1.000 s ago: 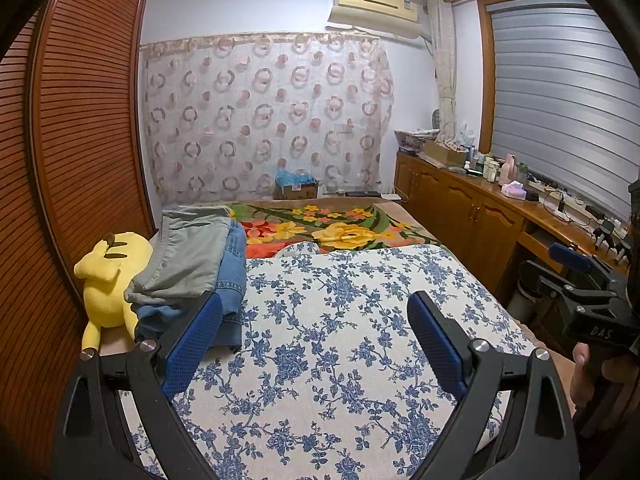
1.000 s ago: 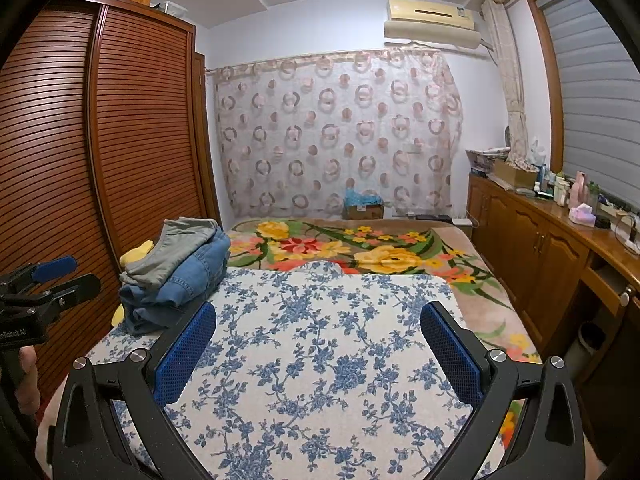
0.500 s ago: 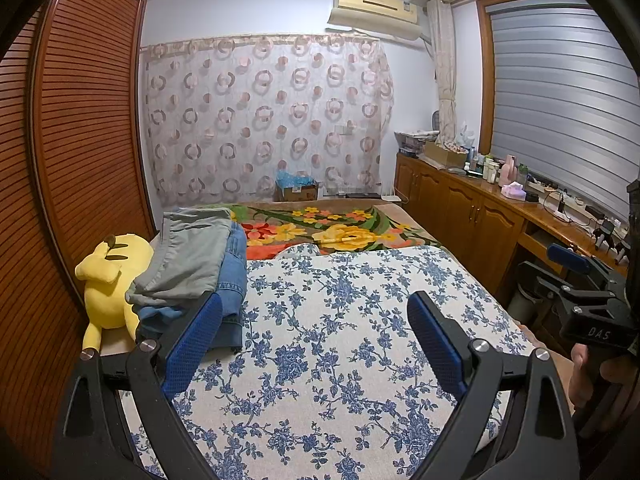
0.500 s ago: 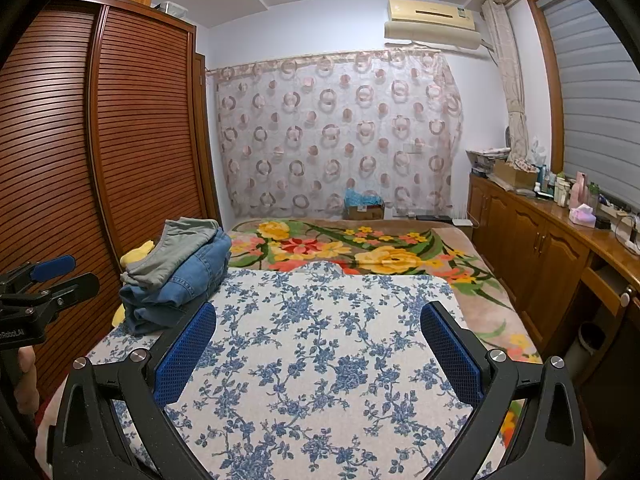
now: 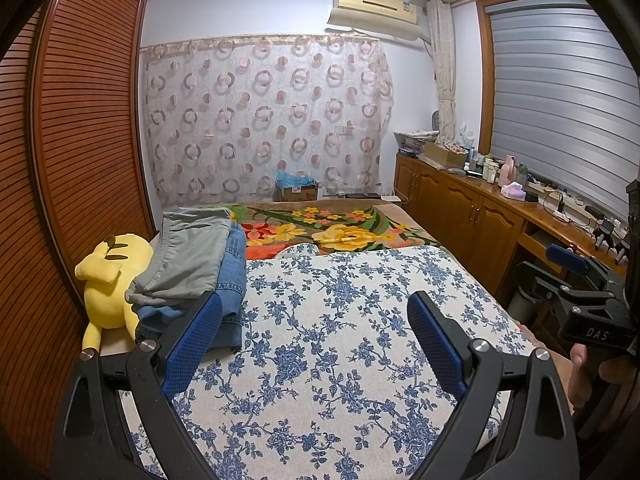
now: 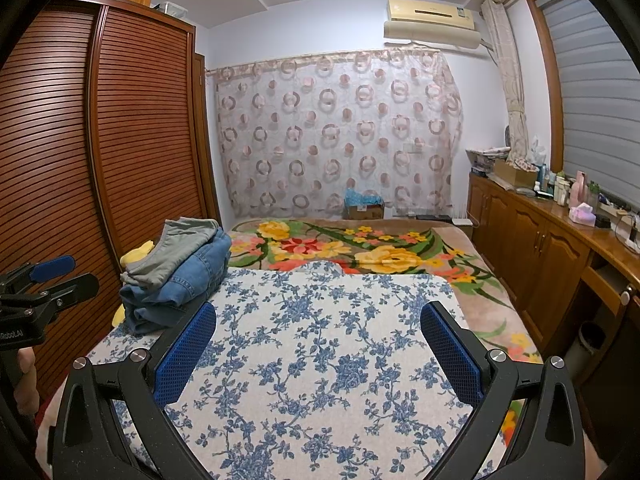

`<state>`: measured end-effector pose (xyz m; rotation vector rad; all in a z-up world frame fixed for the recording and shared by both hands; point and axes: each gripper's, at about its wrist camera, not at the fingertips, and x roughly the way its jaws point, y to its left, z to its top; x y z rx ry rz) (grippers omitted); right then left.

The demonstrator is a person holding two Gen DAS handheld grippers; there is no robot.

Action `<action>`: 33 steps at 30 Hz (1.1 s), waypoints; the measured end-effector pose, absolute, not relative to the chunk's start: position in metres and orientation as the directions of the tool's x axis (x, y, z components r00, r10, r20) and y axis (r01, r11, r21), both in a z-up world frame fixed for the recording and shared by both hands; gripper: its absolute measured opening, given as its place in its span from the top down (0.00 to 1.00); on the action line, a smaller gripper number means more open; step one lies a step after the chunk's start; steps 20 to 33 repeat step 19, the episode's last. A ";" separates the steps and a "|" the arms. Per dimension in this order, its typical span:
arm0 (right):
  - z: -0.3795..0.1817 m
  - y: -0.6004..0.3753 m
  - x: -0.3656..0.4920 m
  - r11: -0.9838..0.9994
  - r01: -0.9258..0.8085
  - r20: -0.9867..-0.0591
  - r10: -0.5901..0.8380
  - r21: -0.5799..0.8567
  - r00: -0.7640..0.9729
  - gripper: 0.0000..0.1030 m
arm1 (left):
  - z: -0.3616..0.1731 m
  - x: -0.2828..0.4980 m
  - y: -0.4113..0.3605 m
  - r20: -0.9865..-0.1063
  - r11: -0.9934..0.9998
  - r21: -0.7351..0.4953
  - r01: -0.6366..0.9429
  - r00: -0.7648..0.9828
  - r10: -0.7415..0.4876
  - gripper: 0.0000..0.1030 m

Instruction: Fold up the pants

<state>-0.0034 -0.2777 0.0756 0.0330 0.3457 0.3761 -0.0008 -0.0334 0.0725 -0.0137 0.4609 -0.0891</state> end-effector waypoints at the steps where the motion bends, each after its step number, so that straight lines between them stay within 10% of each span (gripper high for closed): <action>1: 0.076 -0.278 -0.003 0.930 -0.354 -0.325 0.365 0.095 0.872 0.01 | 0.072 -0.001 -0.033 -0.443 0.996 -0.033 0.083 0.892 -0.089 0.09; 33: 0.075 -0.276 -0.006 0.931 -0.353 -0.321 0.364 0.096 0.874 0.01 | 0.072 -0.002 -0.032 -0.442 0.996 -0.034 0.083 0.892 -0.089 0.09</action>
